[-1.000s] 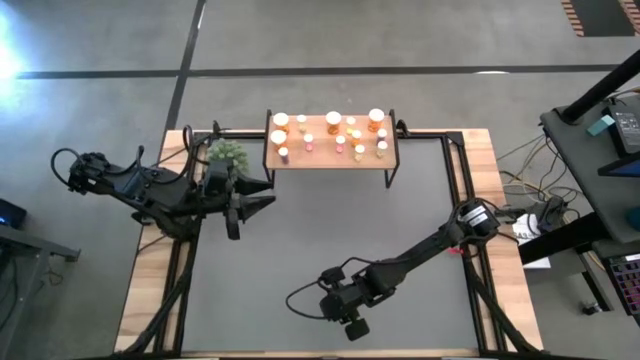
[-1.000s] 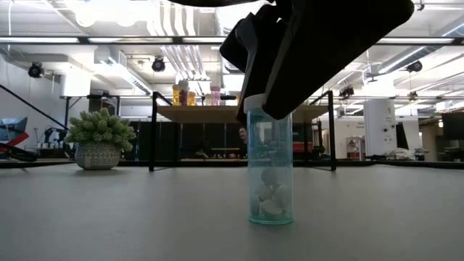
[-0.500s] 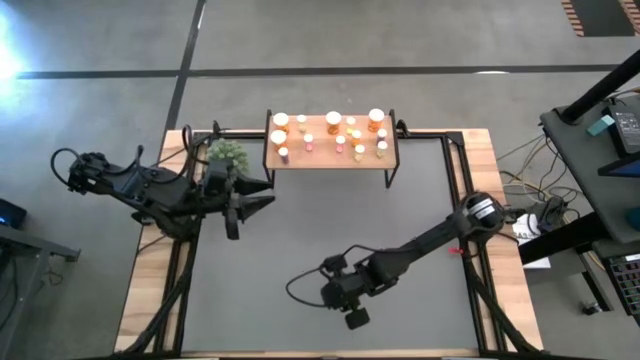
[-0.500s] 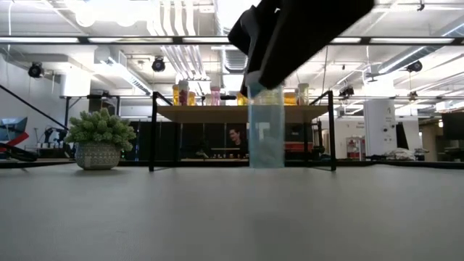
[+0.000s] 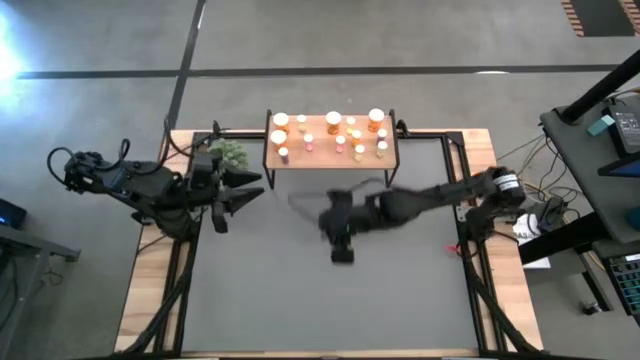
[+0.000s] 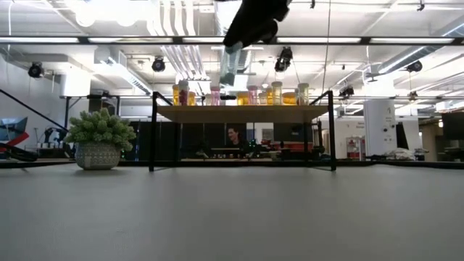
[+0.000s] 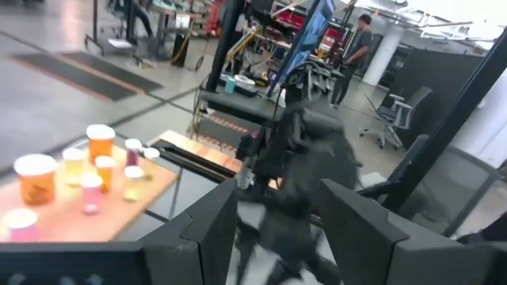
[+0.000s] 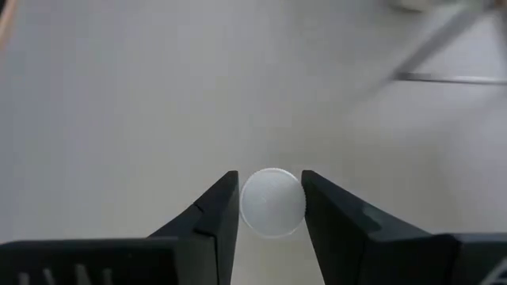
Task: Pick and place medicine bottles onto shelf by color
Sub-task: Put the small blue pill bottle on the shelf
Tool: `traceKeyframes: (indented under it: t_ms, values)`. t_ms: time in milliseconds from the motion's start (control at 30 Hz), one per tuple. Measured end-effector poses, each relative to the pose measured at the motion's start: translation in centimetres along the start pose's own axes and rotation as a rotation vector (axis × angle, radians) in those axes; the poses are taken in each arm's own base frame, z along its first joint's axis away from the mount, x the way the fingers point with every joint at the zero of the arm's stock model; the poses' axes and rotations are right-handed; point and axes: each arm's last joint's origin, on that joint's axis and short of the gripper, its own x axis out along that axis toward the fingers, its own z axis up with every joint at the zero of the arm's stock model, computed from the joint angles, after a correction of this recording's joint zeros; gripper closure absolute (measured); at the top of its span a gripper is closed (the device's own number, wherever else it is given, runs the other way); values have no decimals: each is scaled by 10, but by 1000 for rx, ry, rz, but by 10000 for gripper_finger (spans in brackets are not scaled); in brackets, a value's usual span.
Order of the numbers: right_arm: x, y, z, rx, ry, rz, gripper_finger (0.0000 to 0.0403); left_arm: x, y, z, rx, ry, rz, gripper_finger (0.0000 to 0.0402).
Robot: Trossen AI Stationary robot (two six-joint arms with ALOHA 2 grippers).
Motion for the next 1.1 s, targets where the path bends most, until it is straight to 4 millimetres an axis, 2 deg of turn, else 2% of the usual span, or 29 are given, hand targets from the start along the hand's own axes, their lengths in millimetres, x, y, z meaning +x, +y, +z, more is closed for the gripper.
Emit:
traceKeyframes:
  t_ms: [133, 267, 400, 600, 767, 900, 1100]
  values:
    - [-18, -56, 6, 253, -56, -91, 286, -3, 3, 3, 51, -24, 34, 240]
    - [-31, -109, 2, 556, -104, -181, 280, -5, 5, 5, 121, -51, 94, 240]
    - [-40, -143, 1, 636, -150, -278, 275, -9, 9, 9, 202, -85, 166, 240]
    - [-39, -162, 11, 649, -171, -359, 279, -21, 17, 17, 252, -131, 259, 240]
    - [-30, -166, 25, 632, -89, -367, 280, -36, 25, 24, 282, -159, 265, 240]
    - [-23, -171, 32, 610, 13, -446, 279, -47, 31, 29, 293, -180, 262, 240]
    - [-12, -176, 37, 566, 96, -516, 280, -50, 33, 30, 292, -184, 261, 240]
